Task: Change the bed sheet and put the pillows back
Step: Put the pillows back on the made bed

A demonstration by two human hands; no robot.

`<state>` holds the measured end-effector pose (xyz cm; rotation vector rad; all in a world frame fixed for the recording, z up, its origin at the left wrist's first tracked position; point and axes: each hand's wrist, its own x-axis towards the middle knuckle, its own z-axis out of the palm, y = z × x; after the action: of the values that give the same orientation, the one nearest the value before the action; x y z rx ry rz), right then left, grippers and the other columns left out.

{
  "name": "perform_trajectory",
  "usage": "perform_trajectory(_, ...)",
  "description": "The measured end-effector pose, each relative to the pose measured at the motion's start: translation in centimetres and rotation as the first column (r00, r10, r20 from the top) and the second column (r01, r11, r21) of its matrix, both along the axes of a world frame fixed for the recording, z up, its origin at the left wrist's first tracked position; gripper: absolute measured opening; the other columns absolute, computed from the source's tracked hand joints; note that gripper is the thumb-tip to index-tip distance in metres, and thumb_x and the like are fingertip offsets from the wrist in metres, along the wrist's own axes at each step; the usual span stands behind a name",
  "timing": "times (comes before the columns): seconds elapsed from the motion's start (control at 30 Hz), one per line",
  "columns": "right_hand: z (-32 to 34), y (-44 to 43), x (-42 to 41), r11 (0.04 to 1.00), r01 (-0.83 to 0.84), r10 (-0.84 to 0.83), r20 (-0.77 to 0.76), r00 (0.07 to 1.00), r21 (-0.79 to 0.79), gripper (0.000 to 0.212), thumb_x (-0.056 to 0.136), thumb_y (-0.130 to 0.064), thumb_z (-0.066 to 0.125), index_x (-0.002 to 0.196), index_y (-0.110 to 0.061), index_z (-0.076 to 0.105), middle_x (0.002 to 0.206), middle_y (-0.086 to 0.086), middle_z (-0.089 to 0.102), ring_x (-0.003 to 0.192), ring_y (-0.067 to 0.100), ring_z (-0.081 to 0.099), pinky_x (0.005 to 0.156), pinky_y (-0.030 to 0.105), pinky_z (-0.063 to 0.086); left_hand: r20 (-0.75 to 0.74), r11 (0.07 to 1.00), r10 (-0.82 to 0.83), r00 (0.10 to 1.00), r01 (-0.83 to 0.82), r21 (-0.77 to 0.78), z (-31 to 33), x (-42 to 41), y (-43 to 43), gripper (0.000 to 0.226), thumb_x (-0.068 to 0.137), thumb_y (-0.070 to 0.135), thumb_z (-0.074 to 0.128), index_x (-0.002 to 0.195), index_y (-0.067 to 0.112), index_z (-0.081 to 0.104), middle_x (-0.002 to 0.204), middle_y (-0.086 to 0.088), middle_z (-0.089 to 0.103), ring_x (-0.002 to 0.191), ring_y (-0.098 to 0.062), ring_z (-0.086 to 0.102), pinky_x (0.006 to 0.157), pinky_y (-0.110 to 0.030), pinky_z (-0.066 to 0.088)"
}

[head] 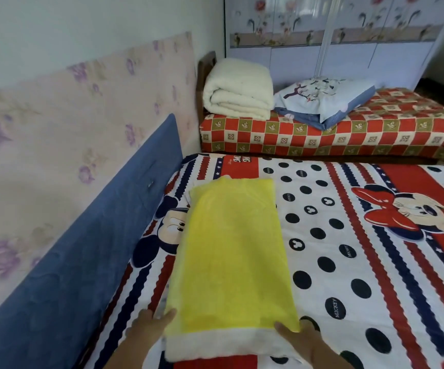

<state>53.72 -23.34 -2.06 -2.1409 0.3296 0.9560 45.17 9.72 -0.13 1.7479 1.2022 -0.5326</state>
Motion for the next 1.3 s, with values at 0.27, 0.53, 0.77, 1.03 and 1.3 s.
perform_trajectory(0.27,9.3,1.7,-2.0,0.990,0.050,-0.080,0.233,0.969,0.129,0.100,0.078,-0.055,0.070,0.152,-0.013,0.017,0.155,0.013,0.024,0.140,0.033,0.030,0.110,0.046,0.034,0.255,0.985,-0.145,0.956,0.115,0.128,9.6,-2.0,-3.3,0.084,0.091,0.060,0.050,0.150,0.004,0.030,0.154,-0.015,0.034,0.138,-0.029,0.037,0.109,-0.037,0.032)
perform_trajectory(0.53,18.4,2.2,-6.3,0.953,0.044,-0.159,0.372,0.915,0.299,0.101,0.077,-0.051,0.073,0.153,-0.017,0.015,0.158,0.010,0.016,0.144,0.028,0.024,0.110,0.045,0.033,0.412,0.979,-0.151,0.898,0.079,0.186,19.3,-6.9,-5.6,0.080,0.096,0.050,0.049,0.155,0.007,0.015,0.162,-0.009,0.014,0.147,-0.025,0.019,0.116,-0.037,0.019)
perform_trajectory(0.77,24.2,-3.8,-14.8,0.942,0.055,-0.214,0.465,0.859,0.330,0.095,0.080,-0.050,0.071,0.152,-0.018,0.017,0.158,0.007,0.017,0.143,0.027,0.026,0.109,0.040,0.030,0.510,0.972,-0.233,0.828,0.179,0.154,24.4,-12.8,-14.2,0.078,0.095,0.050,0.052,0.153,0.009,0.021,0.159,-0.008,0.024,0.143,-0.027,0.028,0.110,-0.038,0.027)
perform_trajectory(1.03,25.6,-18.8,-23.9,0.926,0.181,-0.338,0.512,0.790,0.332,0.095,0.081,-0.050,0.070,0.152,-0.015,0.017,0.158,0.007,0.021,0.141,0.024,0.029,0.112,0.040,0.030,0.549,0.940,-0.325,0.770,0.324,0.104,25.5,-17.6,-29.2,0.088,0.091,0.058,0.054,0.155,0.013,0.014,0.161,-0.004,0.017,0.146,-0.026,0.021,0.113,-0.043,0.024)
perform_trajectory(1.3,24.8,-39.9,-33.8,0.883,0.324,-0.461,0.505,0.729,0.339,0.094,0.081,-0.049,0.070,0.151,-0.014,0.020,0.157,0.011,0.025,0.140,0.029,0.031,0.112,0.043,0.033,0.559,0.875,-0.431,0.708,0.481,0.065,25.3,-24.0,-51.4,0.082,0.092,0.055,0.055,0.154,0.014,0.020,0.158,-0.002,0.026,0.143,-0.025,0.029,0.110,-0.038,0.028)
